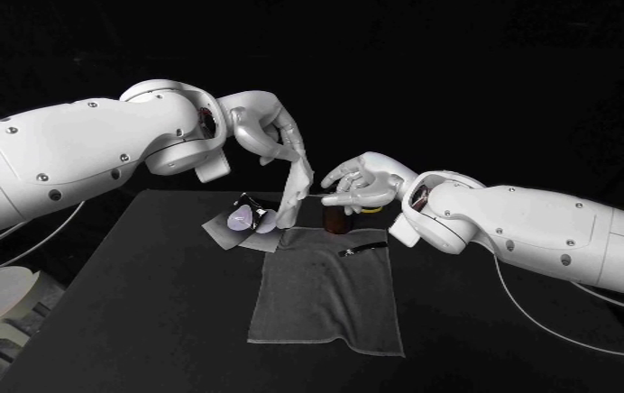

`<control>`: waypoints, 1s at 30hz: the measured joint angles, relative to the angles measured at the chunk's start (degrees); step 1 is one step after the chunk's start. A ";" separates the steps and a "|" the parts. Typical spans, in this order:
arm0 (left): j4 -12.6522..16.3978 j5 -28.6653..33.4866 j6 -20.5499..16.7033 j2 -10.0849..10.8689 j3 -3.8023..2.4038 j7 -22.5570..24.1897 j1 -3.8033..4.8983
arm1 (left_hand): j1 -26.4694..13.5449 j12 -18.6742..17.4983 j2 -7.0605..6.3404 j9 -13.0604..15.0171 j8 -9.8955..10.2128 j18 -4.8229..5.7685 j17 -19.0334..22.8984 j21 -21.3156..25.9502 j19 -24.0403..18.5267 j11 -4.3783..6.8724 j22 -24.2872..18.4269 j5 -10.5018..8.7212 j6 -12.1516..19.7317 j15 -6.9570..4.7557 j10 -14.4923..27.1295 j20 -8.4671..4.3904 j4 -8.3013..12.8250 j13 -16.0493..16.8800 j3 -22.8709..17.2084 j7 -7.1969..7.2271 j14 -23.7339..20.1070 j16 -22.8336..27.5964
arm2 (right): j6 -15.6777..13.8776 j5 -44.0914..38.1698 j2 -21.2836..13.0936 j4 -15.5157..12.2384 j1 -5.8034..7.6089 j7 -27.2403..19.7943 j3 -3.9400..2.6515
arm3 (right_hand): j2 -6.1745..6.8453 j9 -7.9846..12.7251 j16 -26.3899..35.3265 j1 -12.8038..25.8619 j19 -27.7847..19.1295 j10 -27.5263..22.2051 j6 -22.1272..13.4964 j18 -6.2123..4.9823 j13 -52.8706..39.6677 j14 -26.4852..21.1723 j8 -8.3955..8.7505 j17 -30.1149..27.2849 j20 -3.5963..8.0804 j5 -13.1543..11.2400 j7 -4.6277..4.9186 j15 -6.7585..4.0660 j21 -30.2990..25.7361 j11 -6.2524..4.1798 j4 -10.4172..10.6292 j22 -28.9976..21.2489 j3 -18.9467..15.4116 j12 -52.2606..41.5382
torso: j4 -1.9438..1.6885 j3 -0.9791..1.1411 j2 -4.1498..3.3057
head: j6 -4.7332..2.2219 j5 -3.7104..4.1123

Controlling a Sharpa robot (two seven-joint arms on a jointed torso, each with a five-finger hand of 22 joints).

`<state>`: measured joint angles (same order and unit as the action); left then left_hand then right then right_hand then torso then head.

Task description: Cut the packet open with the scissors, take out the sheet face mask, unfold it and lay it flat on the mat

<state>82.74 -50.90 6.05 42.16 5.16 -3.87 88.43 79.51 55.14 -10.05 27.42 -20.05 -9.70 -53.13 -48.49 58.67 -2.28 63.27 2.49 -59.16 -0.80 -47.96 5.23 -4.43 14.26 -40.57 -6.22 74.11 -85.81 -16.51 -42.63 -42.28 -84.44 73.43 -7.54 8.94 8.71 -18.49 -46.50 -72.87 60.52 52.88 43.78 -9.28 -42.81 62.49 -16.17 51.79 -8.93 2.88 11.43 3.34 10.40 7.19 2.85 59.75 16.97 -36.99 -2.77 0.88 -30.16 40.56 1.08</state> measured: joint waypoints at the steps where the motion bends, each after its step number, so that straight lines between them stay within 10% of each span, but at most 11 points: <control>1: 0.09 -0.02 0.19 0.02 0.00 0.09 0.01 | 0.00 0.00 0.00 0.00 0.00 0.01 0.08 0.00 0.00 0.00 0.00 0.00 0.00 0.00 0.00 0.00 0.00 0.00 0.00 0.00 0.00 0.00 | -0.45 -0.37 -0.05 0.08 -0.20 0.00 0.03 | -0.15 0.00 0.75 -0.94 -0.30 -0.19 -0.14 0.01 1.06 -0.57 0.00 -0.69 -0.12 0.00 -0.02 0.07 -0.67 -0.03 -0.19 -0.70 -0.11 0.61 | 0.01 0.00 -0.01 | -0.01 -0.02; 16: 0.63 -0.44 2.04 0.53 -0.02 1.44 0.08 | 0.00 0.00 -0.01 0.27 0.00 0.05 0.26 0.00 -0.22 0.00 -0.07 -0.08 0.10 0.00 0.01 -0.22 0.00 -0.01 0.01 0.09 0.00 0.01 | -7.58 -1.01 1.32 0.95 -1.07 -2.57 0.08 | -1.12 0.27 3.19 -3.72 -0.78 -0.35 0.22 0.03 7.87 -2.75 -0.45 -4.18 -0.61 0.00 -0.80 -0.18 -3.66 -0.75 -1.89 -4.42 2.10 3.33 | -0.07 0.11 -0.05 | -0.01 0.26; 30: 0.64 -0.66 2.52 0.40 -0.01 1.85 0.08 | 0.00 -0.01 -0.01 0.29 0.12 0.06 0.06 0.00 -0.22 -0.01 -0.08 0.08 0.11 0.00 0.01 -0.22 0.00 -0.02 0.01 0.10 0.00 0.01 | -6.96 6.73 2.67 0.96 -1.09 -6.41 0.03 | -0.88 0.58 3.06 -2.20 -2.73 -2.42 -1.05 0.07 9.11 -5.72 0.12 -4.61 -1.12 0.00 -0.77 0.53 -5.69 -0.42 -0.64 -6.34 0.80 2.36 | -0.05 0.06 -0.02 | 0.00 0.14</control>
<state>83.38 -51.56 8.57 42.56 5.15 -2.02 88.51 79.51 55.13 -10.06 27.71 -19.92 -9.63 -53.07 -48.48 58.45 -2.28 63.20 2.57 -59.05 -0.80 -47.95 5.01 -4.42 14.24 -40.55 -6.11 74.11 -85.79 -23.47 -35.90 -39.61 -83.49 72.34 -13.95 8.98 7.82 -17.90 -43.43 -75.08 57.79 50.46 42.72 -9.21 -33.70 56.77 -16.05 47.18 -10.05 2.88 10.66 3.87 4.71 6.77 2.21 53.42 17.76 -34.64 -2.83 0.94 -30.18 40.56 1.21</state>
